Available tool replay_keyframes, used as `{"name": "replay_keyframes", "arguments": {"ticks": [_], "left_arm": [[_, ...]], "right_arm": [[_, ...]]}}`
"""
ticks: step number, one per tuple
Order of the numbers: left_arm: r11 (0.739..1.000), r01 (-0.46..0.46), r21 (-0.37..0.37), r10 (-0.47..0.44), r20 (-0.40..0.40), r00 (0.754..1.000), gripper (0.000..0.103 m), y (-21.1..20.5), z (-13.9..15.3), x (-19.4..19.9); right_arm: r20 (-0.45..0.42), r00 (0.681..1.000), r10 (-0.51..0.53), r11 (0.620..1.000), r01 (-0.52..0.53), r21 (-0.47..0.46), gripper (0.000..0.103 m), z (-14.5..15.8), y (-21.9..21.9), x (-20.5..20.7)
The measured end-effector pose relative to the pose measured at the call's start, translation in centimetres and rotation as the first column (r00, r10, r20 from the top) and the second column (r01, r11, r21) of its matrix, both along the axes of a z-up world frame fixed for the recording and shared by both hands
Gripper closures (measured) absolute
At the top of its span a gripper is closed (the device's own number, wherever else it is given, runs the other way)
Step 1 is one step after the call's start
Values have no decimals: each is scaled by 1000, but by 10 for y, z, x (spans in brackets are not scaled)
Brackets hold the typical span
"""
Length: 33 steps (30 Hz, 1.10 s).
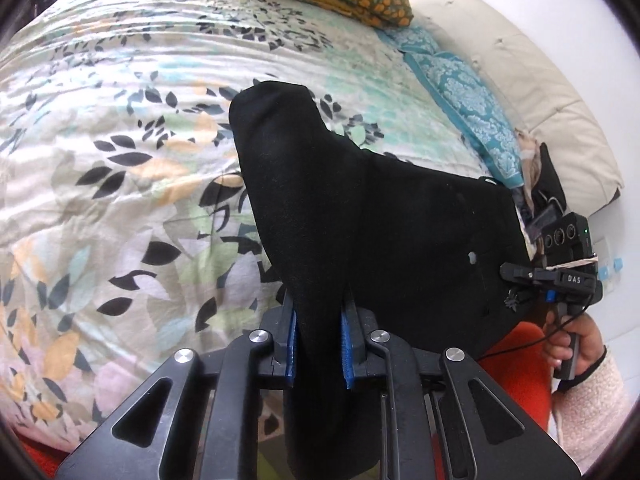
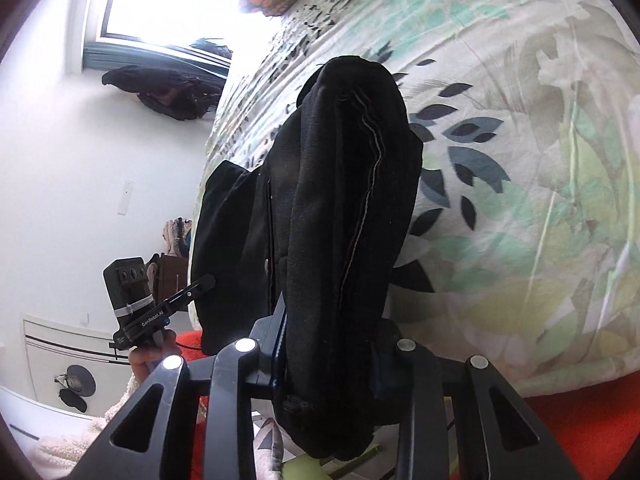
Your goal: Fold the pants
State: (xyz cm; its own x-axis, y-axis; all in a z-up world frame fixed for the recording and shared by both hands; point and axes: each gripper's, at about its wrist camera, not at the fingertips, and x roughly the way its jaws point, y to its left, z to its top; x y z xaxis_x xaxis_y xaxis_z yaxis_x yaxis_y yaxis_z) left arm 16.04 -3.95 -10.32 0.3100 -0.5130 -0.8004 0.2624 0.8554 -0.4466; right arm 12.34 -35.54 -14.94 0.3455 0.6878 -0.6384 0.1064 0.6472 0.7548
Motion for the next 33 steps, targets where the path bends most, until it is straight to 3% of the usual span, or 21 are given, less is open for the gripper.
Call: {"name": "replay_keyframes", "arguments": {"ticks": [5,8,10,12,14,15,16,17,18,20,23,25,28,30,33], "left_arm": [[998,-60,6,60,48,997,87,48,24,-5],[991,-122,52,119,48,992,87,70,14,0],[978,-152,139,146,57,988,83,73,-6,3],[941,-186,284,174,67,983,74,72,-30,4],[890,-240,388,211,116,971,71,73,-37,-5],[890,-257,376,216,148,965,58,78,-32,-14],[888,-276,369,222,182,958,34,82,-25,-21],[876,-302,376,227,231,946,22,83,-15,-30],[859,-332,389,226,294,929,6,83,-3,-38],[840,-364,402,197,399,895,5,80,22,-50],[827,-384,411,159,484,860,4,66,53,-63],[824,-395,405,139,532,835,1,57,72,-71],[775,-448,446,119,593,796,1,36,89,-86],[754,-458,470,124,583,803,1,28,93,-94],[776,-402,486,111,522,846,1,18,87,-109]], "right_arm": [[72,997,33,998,-37,46,72,32,36,7],[81,995,55,996,-60,59,72,27,68,26],[68,996,65,997,-68,36,72,11,86,34],[31,997,72,997,-71,-15,70,-15,104,40],[-2,998,55,990,-55,-132,49,-36,116,40],[-9,1000,26,983,-27,-181,39,-39,116,37],[-5,1000,-9,975,8,-220,9,-37,113,31],[6,999,-49,962,49,-270,0,-30,108,24],[40,996,-83,945,91,-315,0,-20,102,16],[92,992,-87,909,117,-400,0,5,96,0],[167,984,-67,816,150,-557,0,49,99,-19],[224,973,-48,767,180,-616,0,78,105,-34],[280,960,-17,726,204,-657,0,113,119,-53],[301,954,-3,697,218,-683,0,126,133,-64],[315,949,18,664,224,-713,0,135,157,-80]]}}
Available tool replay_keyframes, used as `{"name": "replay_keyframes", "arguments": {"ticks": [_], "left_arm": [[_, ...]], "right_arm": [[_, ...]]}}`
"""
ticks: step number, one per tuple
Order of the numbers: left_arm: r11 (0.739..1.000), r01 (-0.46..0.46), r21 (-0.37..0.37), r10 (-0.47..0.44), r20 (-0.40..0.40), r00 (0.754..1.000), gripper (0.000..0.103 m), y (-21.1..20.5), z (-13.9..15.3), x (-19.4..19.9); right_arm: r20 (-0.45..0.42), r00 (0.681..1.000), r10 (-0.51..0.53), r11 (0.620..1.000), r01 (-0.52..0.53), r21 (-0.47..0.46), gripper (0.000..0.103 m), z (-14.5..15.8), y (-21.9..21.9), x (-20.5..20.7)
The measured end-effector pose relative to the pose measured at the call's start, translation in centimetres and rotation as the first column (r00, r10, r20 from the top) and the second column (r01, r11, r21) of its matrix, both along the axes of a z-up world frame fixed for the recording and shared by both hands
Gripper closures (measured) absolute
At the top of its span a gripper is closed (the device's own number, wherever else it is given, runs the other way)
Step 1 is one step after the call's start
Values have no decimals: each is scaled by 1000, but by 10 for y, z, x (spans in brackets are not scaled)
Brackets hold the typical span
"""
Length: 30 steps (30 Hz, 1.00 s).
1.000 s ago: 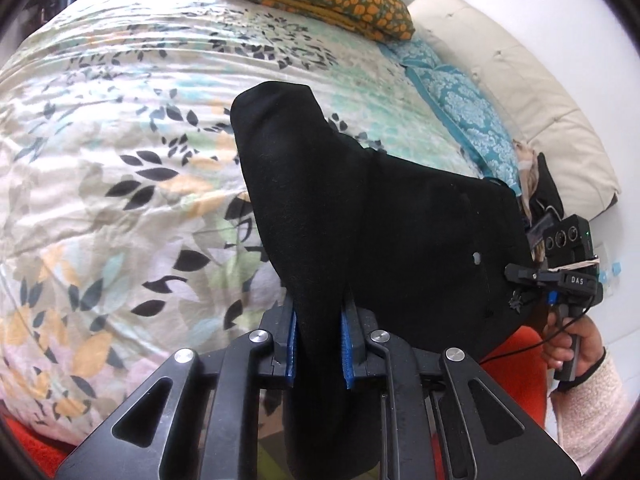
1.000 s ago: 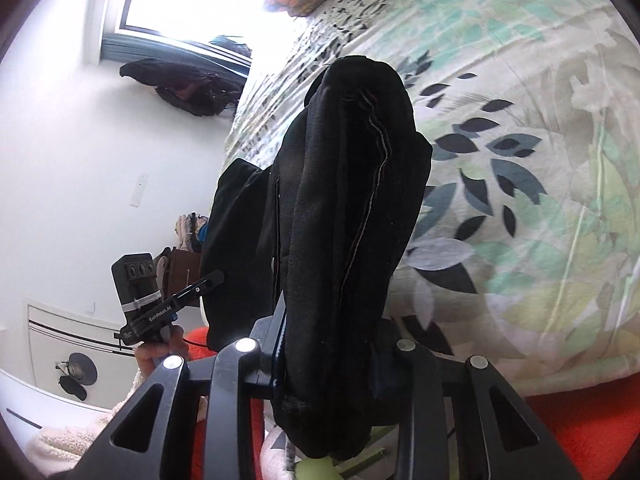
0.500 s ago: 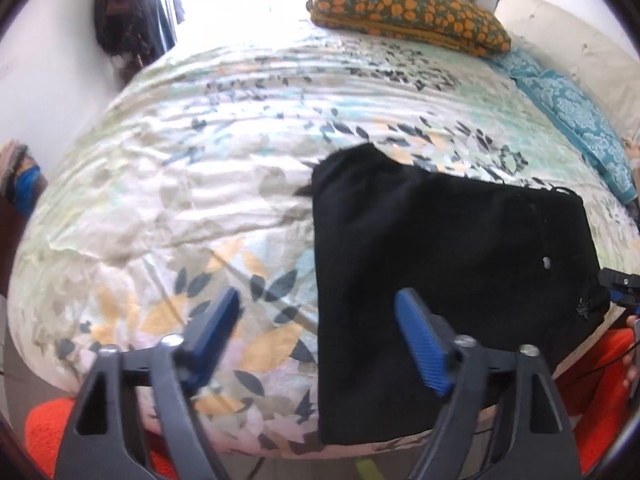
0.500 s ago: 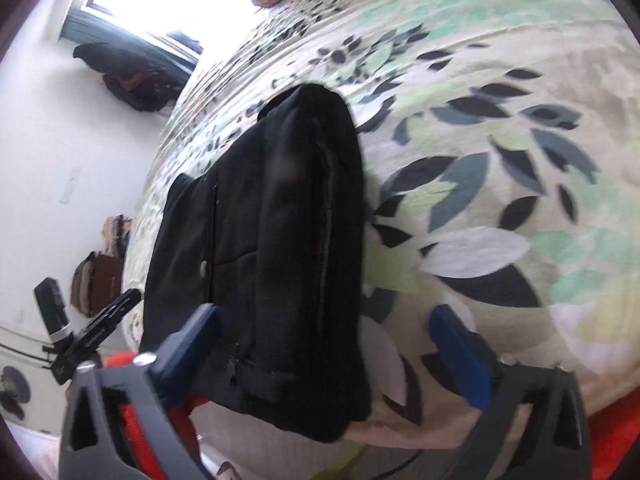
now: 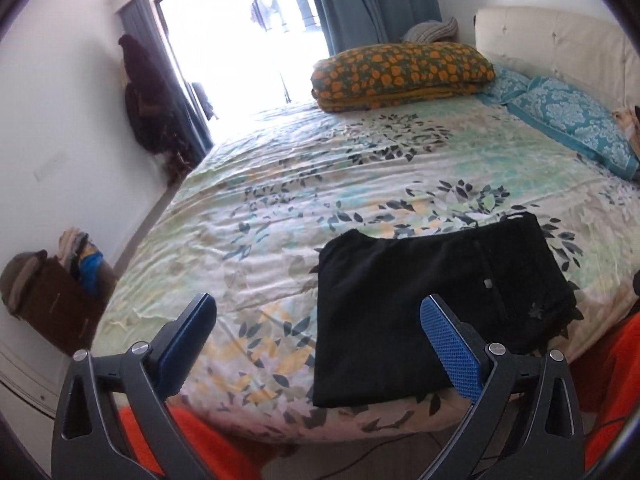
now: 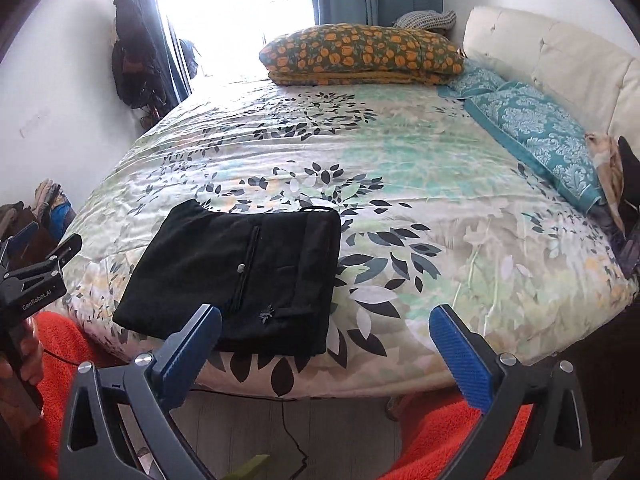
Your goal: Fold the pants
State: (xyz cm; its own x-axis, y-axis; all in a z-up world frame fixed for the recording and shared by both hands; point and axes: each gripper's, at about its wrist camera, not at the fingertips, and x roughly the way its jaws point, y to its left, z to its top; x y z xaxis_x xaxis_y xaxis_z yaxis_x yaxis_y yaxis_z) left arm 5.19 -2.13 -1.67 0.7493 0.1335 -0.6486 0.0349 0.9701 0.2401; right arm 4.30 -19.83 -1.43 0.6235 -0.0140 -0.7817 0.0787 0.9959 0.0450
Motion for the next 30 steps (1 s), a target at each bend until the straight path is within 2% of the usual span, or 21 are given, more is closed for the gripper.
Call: {"name": "replay_keyframes", "arguments": {"ticks": [4,8,12,14,19,30], "left_arm": [[998,32,-52,-38,-100,994,1,-12,-8,-18],[996,54,-68,-61,-103,993,1,-19,0,-26],[999,22,-43,-25,-71,997,1,-13,8,-27],[999,6,-49,-10,-79,997,1,-5,7,-25],[992,-15,-124,0,-117,993,1,10,5,-20],[990,1,-139,-24,-158,987,1,5,-1,-21]], "right_arm": [[7,1000,26,1000,-26,-13,0,6,29,-19],[-22,999,44,997,-45,-57,0,5,48,-19],[-17,999,29,998,-30,-62,0,8,54,-18],[-16,1000,24,996,-25,-81,0,10,56,-18],[-20,1000,20,991,-22,-134,0,15,65,-18],[-14,1000,-7,989,5,-148,0,16,63,-15]]}}
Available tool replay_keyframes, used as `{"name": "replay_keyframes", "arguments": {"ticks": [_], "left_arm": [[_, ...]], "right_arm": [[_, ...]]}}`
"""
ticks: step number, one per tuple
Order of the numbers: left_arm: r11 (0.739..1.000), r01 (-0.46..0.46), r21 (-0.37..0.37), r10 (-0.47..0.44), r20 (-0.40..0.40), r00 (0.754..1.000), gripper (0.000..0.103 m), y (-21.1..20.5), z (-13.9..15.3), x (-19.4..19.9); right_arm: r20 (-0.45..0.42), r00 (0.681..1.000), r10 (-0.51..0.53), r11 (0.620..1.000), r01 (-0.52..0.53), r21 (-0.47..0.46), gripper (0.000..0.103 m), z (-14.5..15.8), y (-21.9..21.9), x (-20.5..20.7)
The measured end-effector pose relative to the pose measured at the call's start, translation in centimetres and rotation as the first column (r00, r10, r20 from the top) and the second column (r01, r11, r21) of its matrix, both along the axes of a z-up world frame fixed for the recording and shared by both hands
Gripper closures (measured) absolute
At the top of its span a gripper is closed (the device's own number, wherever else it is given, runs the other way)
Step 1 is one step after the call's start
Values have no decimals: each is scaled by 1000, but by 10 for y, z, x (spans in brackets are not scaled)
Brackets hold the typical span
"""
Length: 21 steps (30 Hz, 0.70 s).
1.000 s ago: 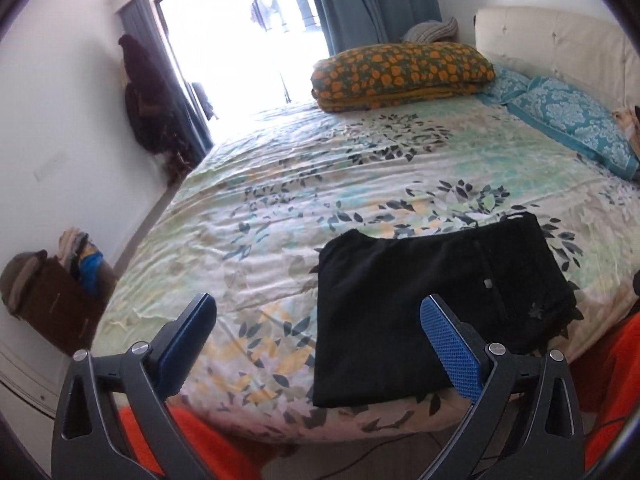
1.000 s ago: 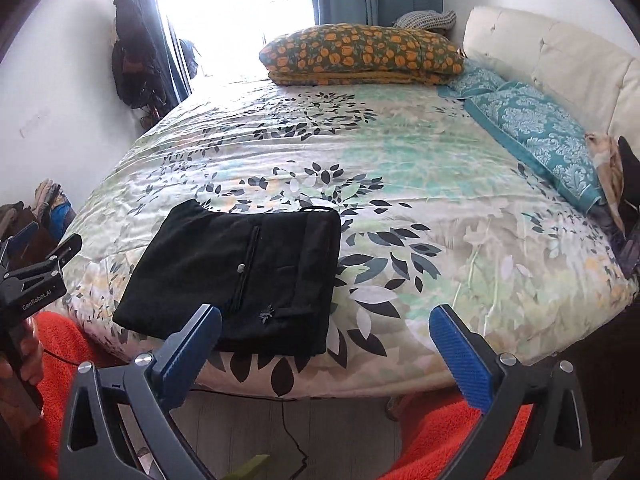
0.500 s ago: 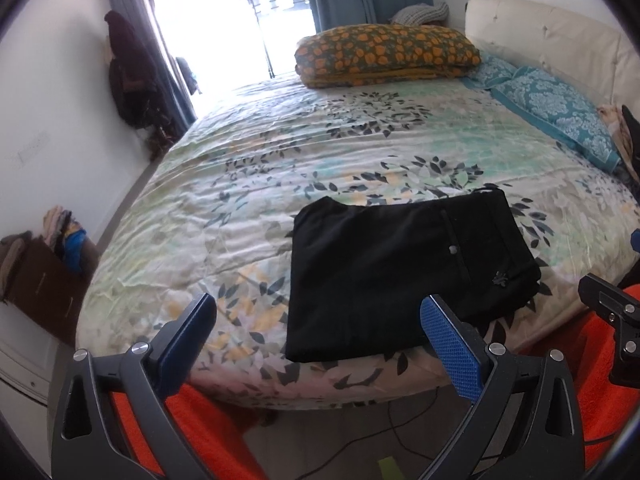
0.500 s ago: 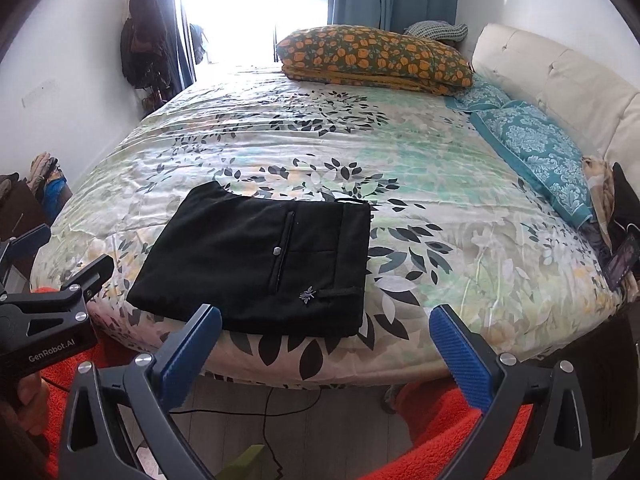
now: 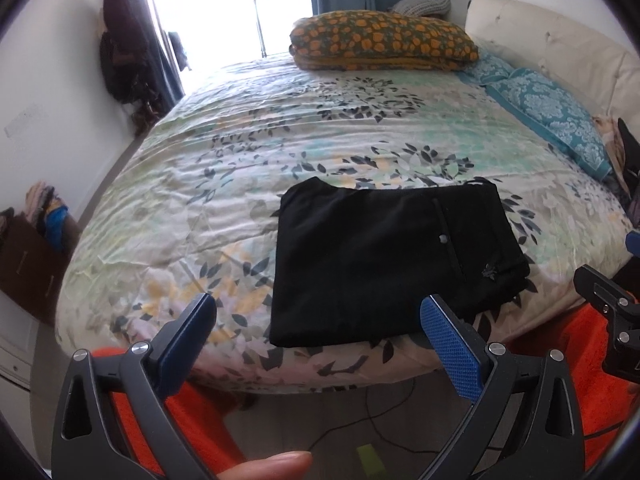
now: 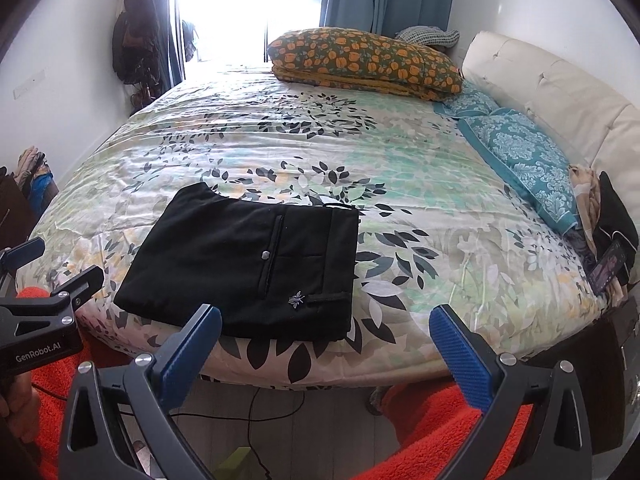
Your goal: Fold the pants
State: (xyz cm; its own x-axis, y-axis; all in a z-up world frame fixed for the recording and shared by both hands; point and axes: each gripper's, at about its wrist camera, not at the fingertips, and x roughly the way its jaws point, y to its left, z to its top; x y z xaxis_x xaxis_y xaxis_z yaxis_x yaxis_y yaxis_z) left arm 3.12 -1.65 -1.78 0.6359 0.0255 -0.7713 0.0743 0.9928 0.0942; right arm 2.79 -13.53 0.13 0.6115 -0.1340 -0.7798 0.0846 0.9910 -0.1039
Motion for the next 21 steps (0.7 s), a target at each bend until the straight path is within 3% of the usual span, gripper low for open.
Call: {"name": "replay_keyframes", "arguments": {"ticks": [7,17,21], "left_arm": [[1000,-1,-24,0,-37,999,1,1,-3,3],[998,18,-56,-21,-63,998,1,0,14,-1],[998,32,-57,-35,-57,998,1,-3,21,-6]], "right_arm": [[-10,1000,-11,1000,11,5,0,-3,-2,-1],[-112,993,44,995,-33,96,0,0,-7,-13],[-140,986,86,995,-78,60,0,6,-8,-21]]}}
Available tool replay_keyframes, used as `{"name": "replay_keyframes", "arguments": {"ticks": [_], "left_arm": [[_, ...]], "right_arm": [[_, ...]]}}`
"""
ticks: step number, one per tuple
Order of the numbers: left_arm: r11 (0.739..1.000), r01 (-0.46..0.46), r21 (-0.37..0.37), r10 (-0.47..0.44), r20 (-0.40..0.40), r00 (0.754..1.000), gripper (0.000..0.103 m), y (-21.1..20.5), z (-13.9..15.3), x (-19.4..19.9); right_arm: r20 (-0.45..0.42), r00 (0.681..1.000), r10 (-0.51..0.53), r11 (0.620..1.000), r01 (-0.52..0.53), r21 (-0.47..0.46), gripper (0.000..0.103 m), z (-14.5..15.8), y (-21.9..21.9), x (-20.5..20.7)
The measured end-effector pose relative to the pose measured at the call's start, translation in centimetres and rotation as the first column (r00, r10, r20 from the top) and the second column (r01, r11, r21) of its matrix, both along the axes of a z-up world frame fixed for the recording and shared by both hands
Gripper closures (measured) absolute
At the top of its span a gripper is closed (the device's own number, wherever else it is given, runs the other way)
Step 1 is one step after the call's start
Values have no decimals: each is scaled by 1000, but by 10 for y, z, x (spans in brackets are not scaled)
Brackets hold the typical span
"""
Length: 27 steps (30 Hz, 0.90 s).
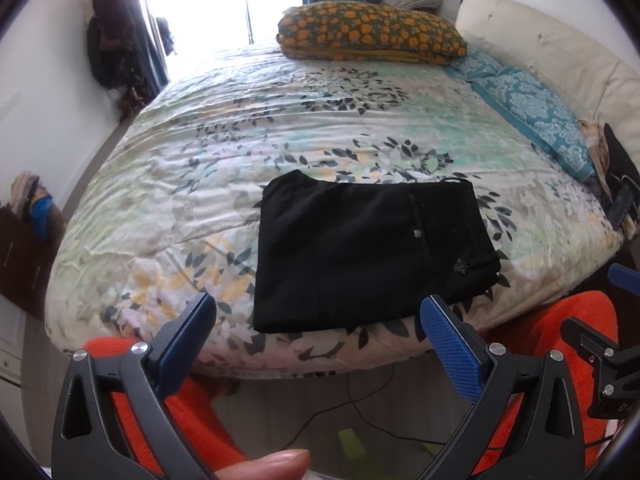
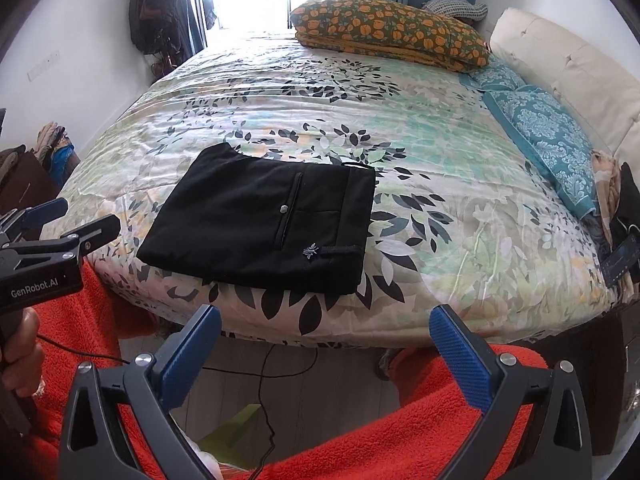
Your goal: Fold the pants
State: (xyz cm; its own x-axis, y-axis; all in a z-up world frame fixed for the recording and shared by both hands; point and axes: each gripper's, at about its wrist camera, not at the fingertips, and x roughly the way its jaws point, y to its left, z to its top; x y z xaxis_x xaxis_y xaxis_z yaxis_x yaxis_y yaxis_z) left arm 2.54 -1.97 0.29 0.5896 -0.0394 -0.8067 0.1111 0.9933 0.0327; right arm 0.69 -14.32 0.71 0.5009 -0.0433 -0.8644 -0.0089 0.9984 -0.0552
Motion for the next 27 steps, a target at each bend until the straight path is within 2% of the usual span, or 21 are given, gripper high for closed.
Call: {"name": "replay_keyframes", "arguments": {"ticks": [3,10,15,27], "left_arm": [[1000,4,10,-4,11,1000,1,-2,4,-4],[1000,1,18,-1,4,1000,0,-1,4,-5],[1000,6,4,-6,0,1000,1,-3,1,-7],[1000,9,-4,-9,-9,1000,1,-3,-2,-7]], "right_arm": [[29,999,-29,1000,29,5,0,10,-5,-4],[81,977,-199,976,190,106,0,15,-19,-5],[72,984,-163,986,160,51,0,10,-10,-5],[76,986,-151,987,147,58,0,9,-2,-5]]}}
